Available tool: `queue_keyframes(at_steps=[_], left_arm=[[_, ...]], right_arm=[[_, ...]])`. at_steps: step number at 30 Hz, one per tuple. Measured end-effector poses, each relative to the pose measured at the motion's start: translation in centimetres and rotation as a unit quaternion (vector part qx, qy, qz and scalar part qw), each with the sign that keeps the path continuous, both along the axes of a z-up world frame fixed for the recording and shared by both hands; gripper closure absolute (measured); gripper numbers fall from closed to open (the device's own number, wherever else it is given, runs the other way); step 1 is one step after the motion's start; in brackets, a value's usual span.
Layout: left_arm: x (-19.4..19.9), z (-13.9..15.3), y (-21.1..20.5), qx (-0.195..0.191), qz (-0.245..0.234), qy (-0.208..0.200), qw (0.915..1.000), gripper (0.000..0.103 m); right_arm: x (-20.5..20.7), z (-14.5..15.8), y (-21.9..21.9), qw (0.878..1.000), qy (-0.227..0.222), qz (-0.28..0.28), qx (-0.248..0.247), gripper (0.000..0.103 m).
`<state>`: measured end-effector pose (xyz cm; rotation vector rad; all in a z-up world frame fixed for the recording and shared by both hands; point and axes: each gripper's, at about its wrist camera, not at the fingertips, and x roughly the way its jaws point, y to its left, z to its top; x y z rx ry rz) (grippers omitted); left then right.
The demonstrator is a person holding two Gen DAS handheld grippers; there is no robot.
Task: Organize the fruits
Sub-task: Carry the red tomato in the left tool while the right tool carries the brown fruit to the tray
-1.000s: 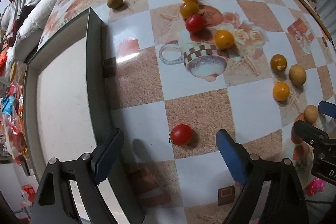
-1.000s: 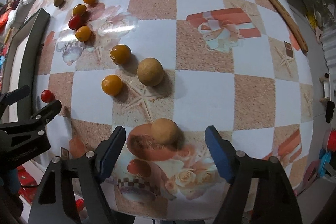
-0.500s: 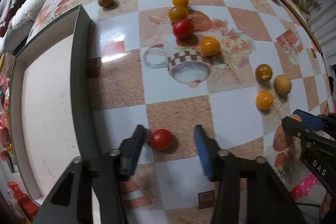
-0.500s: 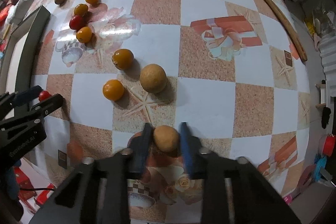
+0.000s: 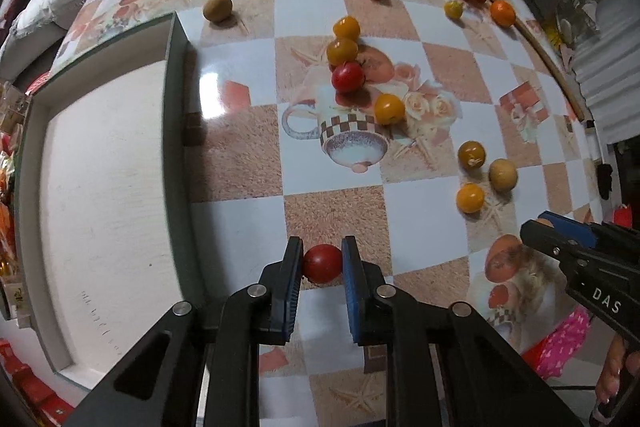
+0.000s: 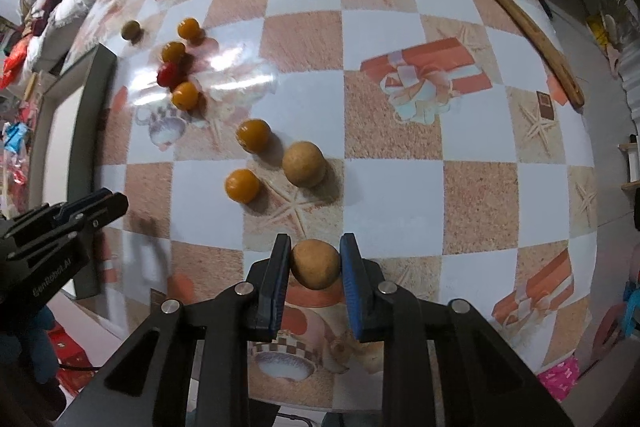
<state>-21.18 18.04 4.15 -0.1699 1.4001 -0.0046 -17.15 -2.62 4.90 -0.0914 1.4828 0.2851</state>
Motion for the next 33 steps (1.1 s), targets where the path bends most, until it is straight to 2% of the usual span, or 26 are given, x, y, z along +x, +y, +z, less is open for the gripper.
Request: queue_keyframes(at_steps=[10,20,25,33], left_arm=[[-1.2,3.5,2.9,-0.010,0.037,-0.036,0.9986,0.082],[-1.6,5.7,10.3,0.002,0.112,-0.067,0.9914,0.082],[-1.8,5.4,14.5,0.018,0.147,-0.073,0.9863,0.082],[-0.6,1.7,19.8,0.042,0.185,-0.063,0.9798,0.082]], right_arm=[[0.7,3.1,4.5,0.999,-0.015,0.034,0.027,0.076],[2.6,5.3,13.4,0.993,-0.024,0.101,0.060,0.076],[3.4,5.1,18.9,0.987,-0.025,0.139,0.073,0.076],[5.0,2.9,26.7,0.979,-0.023,0.184,0.089,0.076]])
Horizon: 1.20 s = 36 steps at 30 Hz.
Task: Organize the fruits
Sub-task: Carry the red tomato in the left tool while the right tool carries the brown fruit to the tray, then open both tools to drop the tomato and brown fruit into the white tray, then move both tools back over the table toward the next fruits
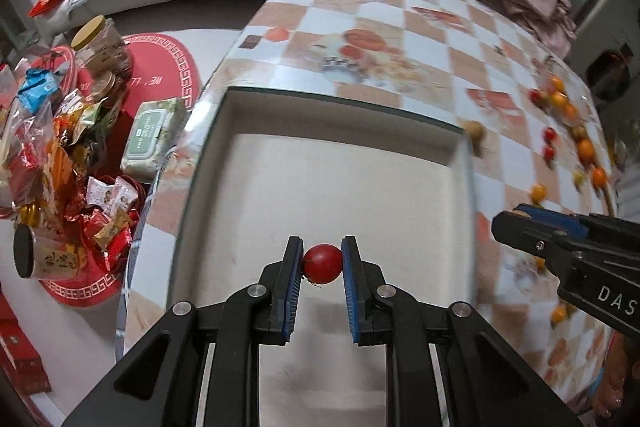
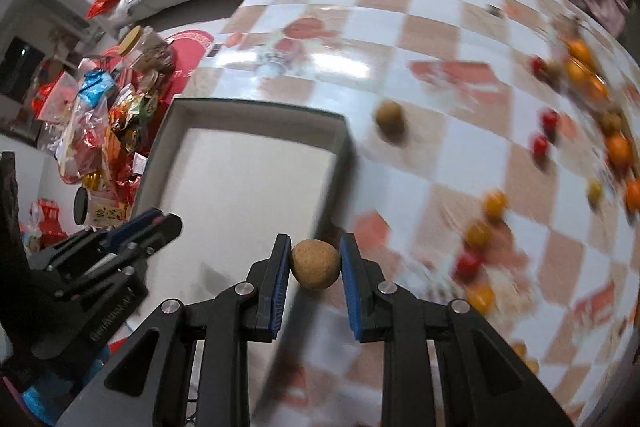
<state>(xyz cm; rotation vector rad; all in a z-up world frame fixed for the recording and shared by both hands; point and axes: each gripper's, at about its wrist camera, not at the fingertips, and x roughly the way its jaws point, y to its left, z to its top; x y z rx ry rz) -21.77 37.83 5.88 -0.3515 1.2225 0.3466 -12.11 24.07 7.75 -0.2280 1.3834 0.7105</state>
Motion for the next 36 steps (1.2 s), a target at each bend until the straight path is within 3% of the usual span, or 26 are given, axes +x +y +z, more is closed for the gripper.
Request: queue_keyframes(at_steps=[9,17,18,19,20,22,23,25,31,36], left_arm=[[1.3,-2.8,1.9,0.024,0.007,0.004,0.9997,0.082],[1.5,-4.1,1.1,0.058,0.000,0.014,0.9982,0.080],[1.5,-4.2,1.1,0.060,0.001,0.015,0.9981,0.077],[1.4,-4.2,1.0,0.064,0.001,0.015,0.9978,0.064],[1.2,-4.2,0.9,0.071,0.001,0.014,0.9974,0.040],[0.8,-4.0,0.7,0.086,0.004,0.008,0.9963,0.031],[0.6,-3.9,0.6,0.090,0.002,0.007,0.9959,0.031],[0.5,-4.1,0.7,0.088,-0.001,0.015,0.9960,0.031],[0.1,-3.6,0.6,0.094,-0.001,0.026,0.9952,0.031],[0.4,-2.3,-1.5,0.095,-0.025,0.021,0.9949,0.031]], right_arm=[[2.1,-3.8,4.5,1.000,-0.002,0.011,-0.006,0.076],[2.2,-5.5,5.5,0.999,-0.010,0.028,-0.016,0.076],[2.0,-5.5,5.5,0.999,-0.018,0.030,-0.015,0.075],[1.9,-5.4,5.6,0.999,-0.018,0.033,-0.013,0.075],[1.9,-5.5,5.7,0.999,-0.015,0.036,-0.011,0.075],[1.8,-5.6,5.8,0.999,-0.007,0.038,-0.005,0.074],[1.9,-5.6,5.8,0.999,-0.004,0.038,-0.001,0.072],[2.0,-5.1,5.5,0.999,0.000,0.033,0.015,0.054],[2.6,-2.5,3.6,0.998,0.004,-0.001,0.066,0.026],[3.3,-0.5,-0.3,0.995,-0.001,-0.052,0.080,0.024]])
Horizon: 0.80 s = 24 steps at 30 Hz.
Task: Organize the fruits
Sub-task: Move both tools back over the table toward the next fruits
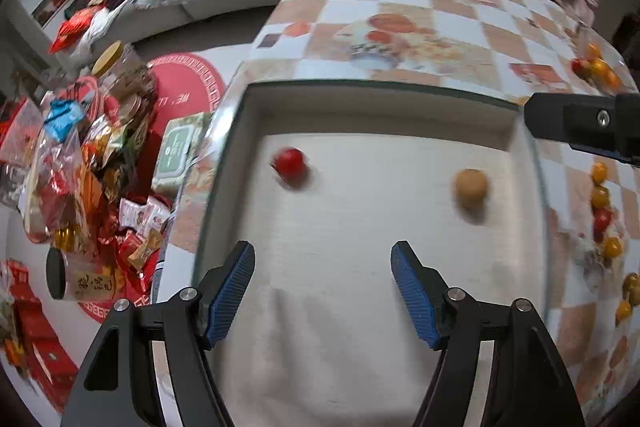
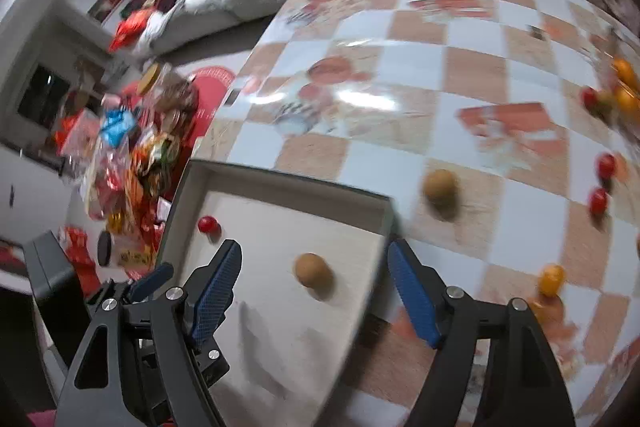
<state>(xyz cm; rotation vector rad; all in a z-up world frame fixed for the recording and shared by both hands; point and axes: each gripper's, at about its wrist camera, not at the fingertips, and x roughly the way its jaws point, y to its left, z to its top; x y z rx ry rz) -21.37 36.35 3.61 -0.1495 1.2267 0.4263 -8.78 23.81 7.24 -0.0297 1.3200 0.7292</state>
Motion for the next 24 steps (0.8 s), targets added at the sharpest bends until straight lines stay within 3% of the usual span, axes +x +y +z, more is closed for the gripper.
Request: queue_keyframes(at_steps=[6,14,19,24], left_arm=[[1.3,1.9,-4.9,-0.012,-0.049,-0.013,0.9986,0.031],[3.8,3.8,-12.0,-0.045,-0.114,-0.031,0.9920,0.031],[5.0,3.0,-15.8,-0.062,-0.138,-0.022,0.9882,0.031],[6.1,1.2,-18.3,-0.069,-0.148,-0.009,0.9866,0.031]], right_arm=[[0.2,0.6,-6.6,0.998,0.000,-0.054,-0.023,0.024],[-0.6,-0.2,-18.1,0.987,0.003,-0.130,-0.090,0.024],[-1.6,-0.9,-23.9,0.979,0.007,-0.162,-0.124,0.024],[-2.7,-1.4,-26.5,0.975,0.002,-0.158,-0.155,0.024]])
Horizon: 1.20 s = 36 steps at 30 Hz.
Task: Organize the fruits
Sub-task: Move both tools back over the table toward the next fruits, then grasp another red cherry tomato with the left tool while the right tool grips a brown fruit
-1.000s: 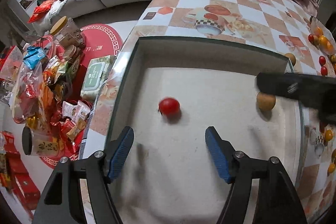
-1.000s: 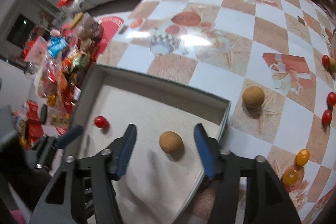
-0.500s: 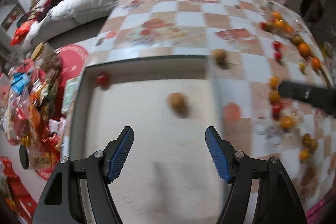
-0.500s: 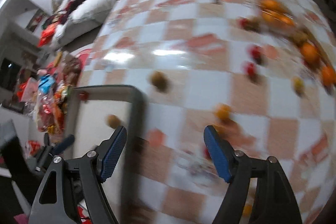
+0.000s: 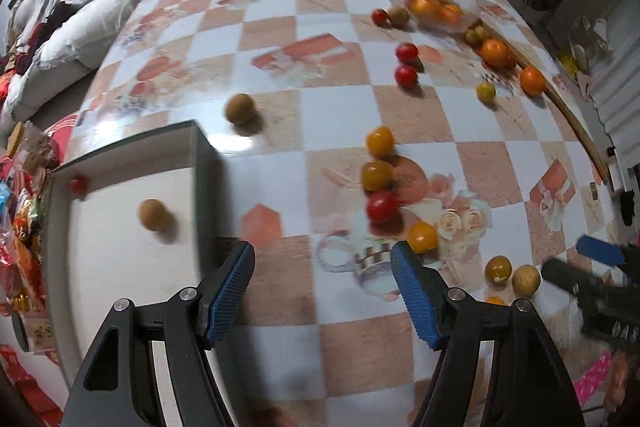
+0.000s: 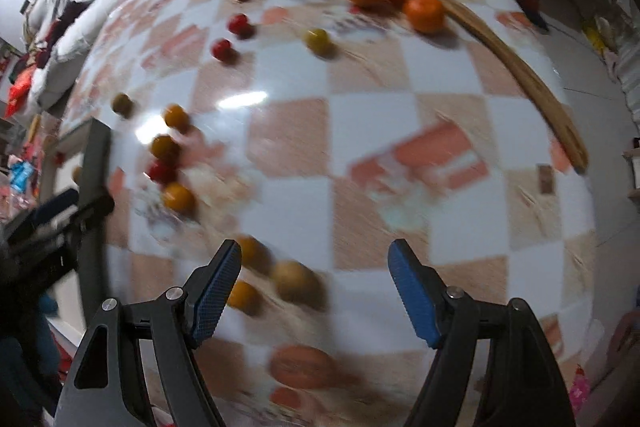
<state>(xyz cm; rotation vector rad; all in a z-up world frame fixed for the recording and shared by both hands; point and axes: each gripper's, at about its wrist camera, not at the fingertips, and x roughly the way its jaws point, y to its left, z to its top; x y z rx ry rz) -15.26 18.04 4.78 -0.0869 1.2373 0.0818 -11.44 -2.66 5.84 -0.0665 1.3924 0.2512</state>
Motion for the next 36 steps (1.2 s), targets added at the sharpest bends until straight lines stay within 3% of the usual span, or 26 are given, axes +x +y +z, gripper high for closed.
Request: queue_keyframes(at_steps=[8,14,25,30,34,36], left_arm=[[1.3,-2.3,-1.0,0.007,-0.001,0.008,0.9999,0.031],[2.2,-3.3,-0.8,0.001,0.010,0.015,0.9998,0.031],[3.7,-3.8,-1.2,0.008,0.026,0.016,0.9995,0.032],[3.6,-3.6,-1.9,0.006,0.012,0.020,0.9997,0.054],[3.6,-3.4,-2.4,-0.004,-0.008,0.019,0.9998,0.079],[3.5,-3.3,-2.4,-0.011,-0.014,0.018,0.9997,0.080]], right_arm=[[-2.1,-1.3,-0.9,0.999,-0.005,0.044,-0.020,0.025],[-2.9,-2.0,0.7,0.996,-0.017,0.086,-0.021,0.031],[-1.6,-2.8,2.7,0.994,-0.039,0.097,-0.031,0.043],[-1.6,-2.7,2.7,0.994,-0.043,0.096,-0.039,0.059],[-1.2,-2.7,2.2,0.995,-0.041,0.086,-0.037,0.074],[-0.8,-2.6,1.4,0.997,-0.030,0.073,-0.016,0.076]])
